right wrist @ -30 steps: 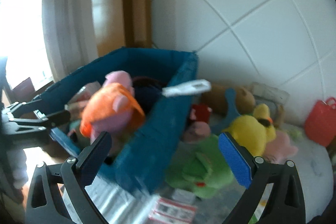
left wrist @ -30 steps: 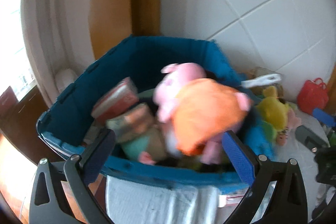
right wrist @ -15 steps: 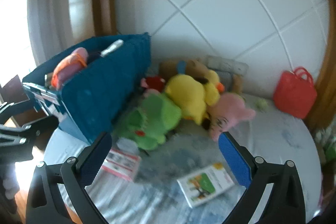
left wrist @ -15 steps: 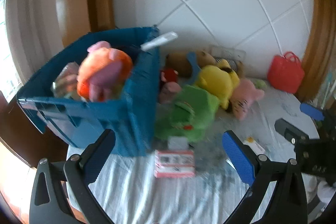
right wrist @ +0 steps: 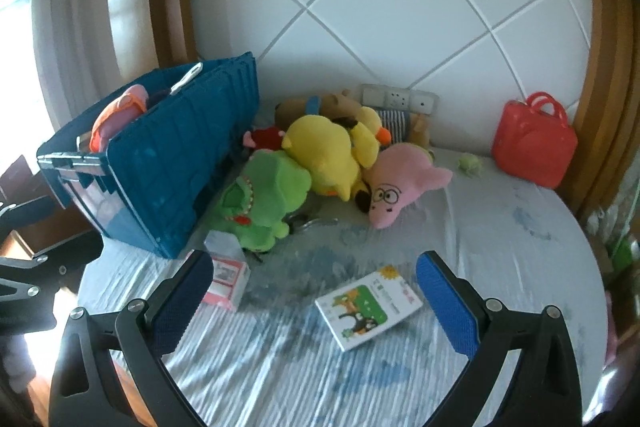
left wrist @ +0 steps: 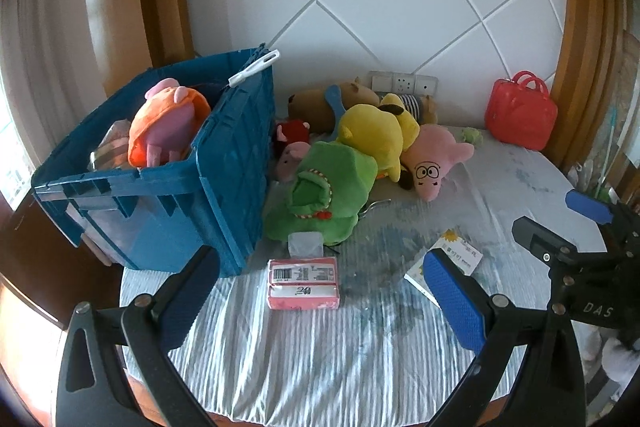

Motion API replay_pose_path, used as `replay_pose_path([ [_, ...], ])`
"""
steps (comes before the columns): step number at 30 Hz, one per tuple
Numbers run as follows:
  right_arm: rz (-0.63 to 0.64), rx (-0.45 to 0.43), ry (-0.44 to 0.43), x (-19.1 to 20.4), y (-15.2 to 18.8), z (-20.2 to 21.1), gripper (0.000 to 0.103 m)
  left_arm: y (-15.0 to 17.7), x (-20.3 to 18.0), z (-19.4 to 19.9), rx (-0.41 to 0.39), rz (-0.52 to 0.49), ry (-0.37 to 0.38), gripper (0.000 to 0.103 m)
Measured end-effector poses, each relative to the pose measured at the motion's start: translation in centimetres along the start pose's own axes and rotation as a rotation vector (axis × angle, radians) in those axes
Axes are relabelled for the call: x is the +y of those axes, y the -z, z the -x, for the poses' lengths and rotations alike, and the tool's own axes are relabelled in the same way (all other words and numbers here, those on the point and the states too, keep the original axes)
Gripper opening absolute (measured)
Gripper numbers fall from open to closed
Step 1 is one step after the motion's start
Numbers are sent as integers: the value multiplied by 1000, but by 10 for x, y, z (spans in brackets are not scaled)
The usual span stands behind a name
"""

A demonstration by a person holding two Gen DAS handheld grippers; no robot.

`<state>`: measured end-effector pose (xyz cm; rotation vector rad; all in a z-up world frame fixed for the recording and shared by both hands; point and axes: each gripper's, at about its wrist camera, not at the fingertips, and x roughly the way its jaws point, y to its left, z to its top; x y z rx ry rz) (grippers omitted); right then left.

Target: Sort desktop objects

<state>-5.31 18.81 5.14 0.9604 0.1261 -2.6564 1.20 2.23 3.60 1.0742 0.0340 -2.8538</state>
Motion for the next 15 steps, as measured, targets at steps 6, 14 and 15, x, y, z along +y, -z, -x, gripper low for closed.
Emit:
replay_pose_path([
  [6, 3, 1, 6, 7, 5, 6, 103, 5, 5, 3, 3, -6, 4, 103],
  [14, -1, 1, 13, 10, 6, 8, 103, 9, 8, 5, 2, -23, 14, 103],
  [15, -2, 1, 14, 9, 6, 8, 103, 10, 8, 5, 2, -25, 12, 103],
])
